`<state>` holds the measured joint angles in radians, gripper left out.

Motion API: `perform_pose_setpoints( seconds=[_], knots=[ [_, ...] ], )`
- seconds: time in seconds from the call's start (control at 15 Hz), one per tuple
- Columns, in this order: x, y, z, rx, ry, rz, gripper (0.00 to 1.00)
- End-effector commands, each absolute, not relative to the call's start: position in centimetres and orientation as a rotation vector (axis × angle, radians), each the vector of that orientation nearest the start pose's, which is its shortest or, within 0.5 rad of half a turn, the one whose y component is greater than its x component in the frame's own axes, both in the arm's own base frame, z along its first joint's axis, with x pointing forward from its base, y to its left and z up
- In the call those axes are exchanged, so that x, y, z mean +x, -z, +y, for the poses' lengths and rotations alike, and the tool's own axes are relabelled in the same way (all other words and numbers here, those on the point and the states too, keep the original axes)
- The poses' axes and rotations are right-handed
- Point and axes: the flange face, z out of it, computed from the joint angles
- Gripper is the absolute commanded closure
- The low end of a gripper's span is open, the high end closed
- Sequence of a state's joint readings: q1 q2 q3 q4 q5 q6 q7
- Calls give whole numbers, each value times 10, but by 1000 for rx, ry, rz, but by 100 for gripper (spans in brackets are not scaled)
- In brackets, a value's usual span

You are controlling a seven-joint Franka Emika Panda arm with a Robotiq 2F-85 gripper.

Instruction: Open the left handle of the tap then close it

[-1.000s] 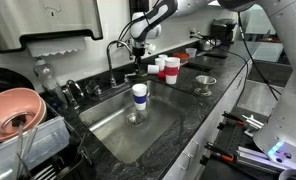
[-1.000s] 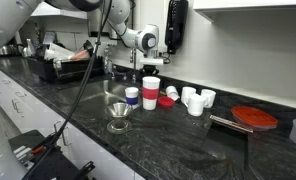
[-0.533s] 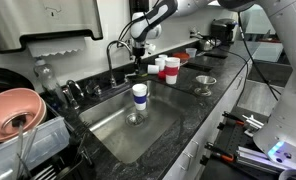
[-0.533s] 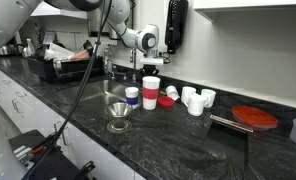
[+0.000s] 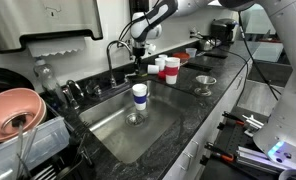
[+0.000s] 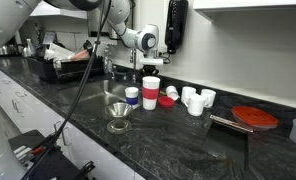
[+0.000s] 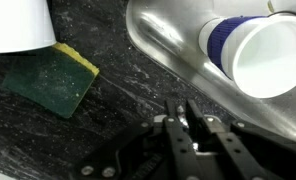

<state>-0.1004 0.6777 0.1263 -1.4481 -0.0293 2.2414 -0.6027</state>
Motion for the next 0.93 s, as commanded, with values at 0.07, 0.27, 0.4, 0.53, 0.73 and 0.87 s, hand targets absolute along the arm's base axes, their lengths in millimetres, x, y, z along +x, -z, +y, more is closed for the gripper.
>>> perform_pose_setpoints(
  seconds=[0.07,0.27,0.4,0.53,0.73,0.87],
  knots=[
    [722,-306,1,-2994,284,-898,96],
    [716,-307,7,-2989,303,-911,96],
    [714,-309,10,-2982,322,-915,96],
    [712,-310,12,-2977,339,-922,96],
    [710,-312,13,-2969,351,-921,96],
    [708,-314,16,-2956,358,-927,96]
  ],
)
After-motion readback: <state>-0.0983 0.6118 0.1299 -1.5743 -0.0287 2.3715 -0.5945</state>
